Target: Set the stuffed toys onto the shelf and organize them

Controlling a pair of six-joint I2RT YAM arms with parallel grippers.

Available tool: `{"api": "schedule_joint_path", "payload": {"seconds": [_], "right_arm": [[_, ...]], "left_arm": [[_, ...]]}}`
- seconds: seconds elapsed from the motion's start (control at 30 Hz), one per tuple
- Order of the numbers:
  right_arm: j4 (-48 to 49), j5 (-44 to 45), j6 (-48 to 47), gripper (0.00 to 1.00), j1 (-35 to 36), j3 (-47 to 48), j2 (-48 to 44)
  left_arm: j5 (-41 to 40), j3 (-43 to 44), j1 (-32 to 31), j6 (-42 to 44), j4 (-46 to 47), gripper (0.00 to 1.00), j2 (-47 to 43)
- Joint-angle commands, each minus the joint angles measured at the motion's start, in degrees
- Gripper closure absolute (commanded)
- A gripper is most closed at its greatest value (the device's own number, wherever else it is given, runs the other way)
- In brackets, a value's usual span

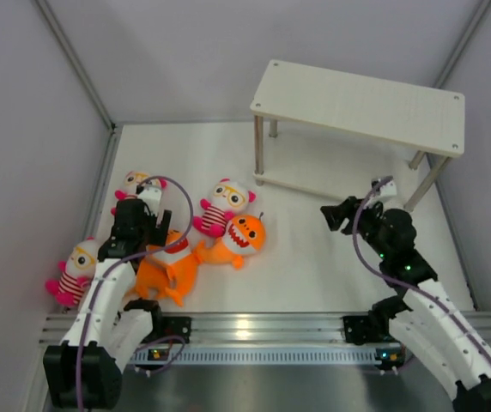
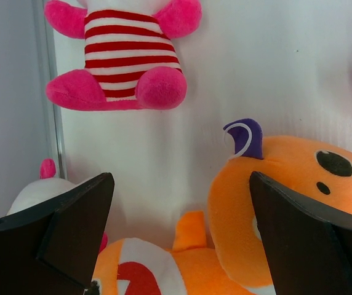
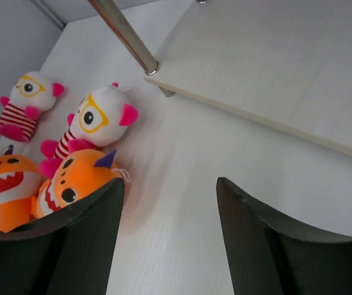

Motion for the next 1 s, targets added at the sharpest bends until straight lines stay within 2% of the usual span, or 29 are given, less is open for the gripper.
{"api": "schedule_joint_path", "payload": {"seconds": [0.0,0.07,0.1,0.17,0.2,0.27,0.33,0.47,0.67,0.87,0.93,0.97], "right_arm": [[0.43,5.84,-0.33,0.38,11.93,4.49,7.07],[1.04,11.51,-2.87,0.34,19.42,5.01,9.71],[1.83,13.45,-3.33,0.32,25.90,5.19,10.76],[4.37,12.25,-3.59,0.28,30.52,5.54,14.89],[7.25,7.45,-3.07,0.24,32.36,5.72,16.82],[10.52,2.94,-0.71,0.21,32.65,6.51,23.41],[13.77,2.04,0.53,0.18,32.82,7.39,29.46],[20.19,2.66,2.73,0.20,33.00,9.84,36.60],[22.84,4.06,0.63,0.23,33.97,14.95,46.44],[22.22,5.20,-0.60,0.27,33.97,18.55,54.27],[22.31,4.94,-0.78,0.32,33.97,19.43,55.77],[22.22,4.85,-0.87,0.40,33.97,19.69,56.21]], "left_arm": [[-1.60,1.96,0.22,0.55,-0.68,0.02,-0.47],[-1.08,2.23,0.22,0.64,-0.60,0.02,-0.65],[-0.73,2.23,0.22,0.55,-0.60,0.02,-0.56],[-0.11,2.23,0.22,0.55,-0.69,0.02,-0.21],[0.24,2.23,0.14,0.64,-0.60,0.02,-0.04],[0.16,2.32,0.14,0.55,-0.77,0.02,0.49],[-0.02,2.40,0.14,0.55,-0.77,0.02,0.49],[0.06,2.49,0.14,0.64,-0.77,0.02,0.40],[0.15,2.58,0.14,0.82,-0.77,0.02,0.84],[0.24,2.93,0.14,0.73,-0.86,0.02,1.54],[0.33,3.11,0.14,0.82,-0.86,0.02,1.90],[0.33,3.11,0.14,0.73,-0.86,0.02,1.98]]}}
